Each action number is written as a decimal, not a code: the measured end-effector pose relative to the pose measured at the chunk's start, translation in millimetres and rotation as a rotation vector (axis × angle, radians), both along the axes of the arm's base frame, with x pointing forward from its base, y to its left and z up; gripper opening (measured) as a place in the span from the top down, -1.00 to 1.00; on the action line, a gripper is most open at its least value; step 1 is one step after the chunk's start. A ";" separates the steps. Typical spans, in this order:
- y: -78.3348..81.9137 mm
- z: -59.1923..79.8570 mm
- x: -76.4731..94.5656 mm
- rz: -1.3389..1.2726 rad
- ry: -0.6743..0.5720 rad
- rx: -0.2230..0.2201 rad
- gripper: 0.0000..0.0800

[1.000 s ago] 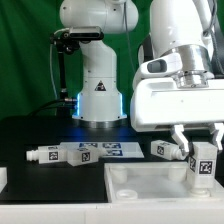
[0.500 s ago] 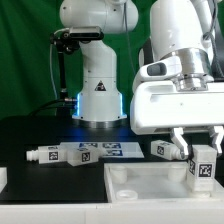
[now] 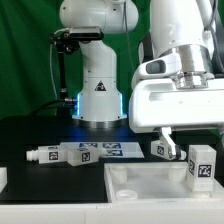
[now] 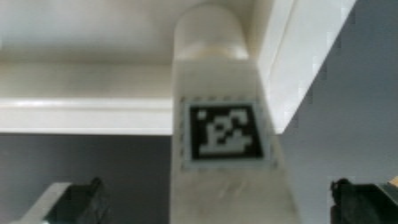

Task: Assemble one leg

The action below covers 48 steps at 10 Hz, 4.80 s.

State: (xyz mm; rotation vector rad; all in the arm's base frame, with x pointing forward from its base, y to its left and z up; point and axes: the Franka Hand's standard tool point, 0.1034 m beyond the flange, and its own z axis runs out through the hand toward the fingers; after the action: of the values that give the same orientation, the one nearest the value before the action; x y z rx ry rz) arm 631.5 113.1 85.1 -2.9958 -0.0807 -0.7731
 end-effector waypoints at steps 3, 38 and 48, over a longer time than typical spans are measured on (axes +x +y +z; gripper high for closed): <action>6.3 5.7 14.7 -0.018 0.242 0.039 -0.62; 6.4 -6.9 8.7 -0.207 0.391 0.007 0.27; 7.4 -9.5 6.8 -1.340 0.420 0.425 0.27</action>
Offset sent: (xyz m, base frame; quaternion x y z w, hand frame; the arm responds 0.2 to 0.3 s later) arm 0.0075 0.0012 -0.0034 -0.0180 -0.2193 0.0185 0.9753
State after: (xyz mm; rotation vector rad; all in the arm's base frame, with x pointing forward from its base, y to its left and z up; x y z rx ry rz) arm 638.3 120.4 75.5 -2.3590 1.8961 -0.0591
